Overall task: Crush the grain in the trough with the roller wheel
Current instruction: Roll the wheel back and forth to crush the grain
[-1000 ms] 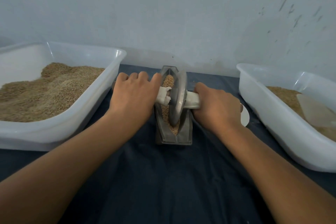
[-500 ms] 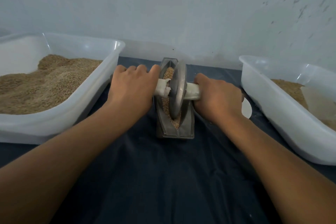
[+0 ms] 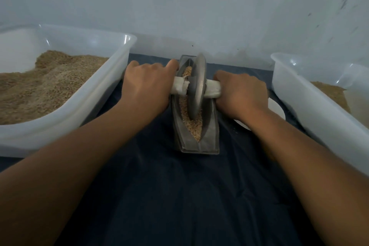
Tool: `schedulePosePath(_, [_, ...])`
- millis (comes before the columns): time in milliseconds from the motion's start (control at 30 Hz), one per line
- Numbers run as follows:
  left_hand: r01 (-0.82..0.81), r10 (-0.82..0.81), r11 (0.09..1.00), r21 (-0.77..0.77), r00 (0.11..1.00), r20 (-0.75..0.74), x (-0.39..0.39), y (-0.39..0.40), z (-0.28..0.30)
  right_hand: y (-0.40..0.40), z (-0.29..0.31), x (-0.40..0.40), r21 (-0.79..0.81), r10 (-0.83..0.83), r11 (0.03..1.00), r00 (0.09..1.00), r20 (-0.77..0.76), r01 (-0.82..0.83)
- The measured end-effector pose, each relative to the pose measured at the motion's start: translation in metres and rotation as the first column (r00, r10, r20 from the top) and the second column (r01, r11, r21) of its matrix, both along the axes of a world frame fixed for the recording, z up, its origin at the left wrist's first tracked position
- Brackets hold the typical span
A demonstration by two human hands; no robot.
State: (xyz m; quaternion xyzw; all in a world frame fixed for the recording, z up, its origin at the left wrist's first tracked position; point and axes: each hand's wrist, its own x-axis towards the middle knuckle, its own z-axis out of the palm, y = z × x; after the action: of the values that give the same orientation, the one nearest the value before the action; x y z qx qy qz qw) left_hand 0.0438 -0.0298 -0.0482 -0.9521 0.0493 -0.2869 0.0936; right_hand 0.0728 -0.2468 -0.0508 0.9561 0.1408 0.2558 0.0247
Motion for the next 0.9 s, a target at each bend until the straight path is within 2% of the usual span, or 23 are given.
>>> schedulePosePath(233, [0.010, -0.010, 0.999, -0.035, 1.000, -0.004, 0.021, 0.003, -0.001, 0.001, 0.020, 0.023, -0.046, 0.039, 0.998, 0.966, -0.254, -0.052])
schedulePosePath(367, [0.013, -0.012, 0.999, -0.048, 1.000, 0.017, 0.030, 0.006, -0.002, 0.003, 0.028, 0.034, -0.052, 0.048, 0.996, 0.937, -0.346, -0.071])
schedulePosePath(567, [0.022, -0.019, 0.999, -0.048, 0.998, 0.056, 0.042, 0.008, -0.002, 0.009, 0.040, 0.049, -0.064, 0.017, 0.996, 0.852, -0.524, -0.059])
schedulePosePath(900, [0.035, -0.031, 0.999, -0.038, 0.995, 0.091, 0.050, 0.009, -0.004, 0.012, 0.046, 0.058, -0.023, 0.017, 0.999, 0.793, -0.609, -0.039])
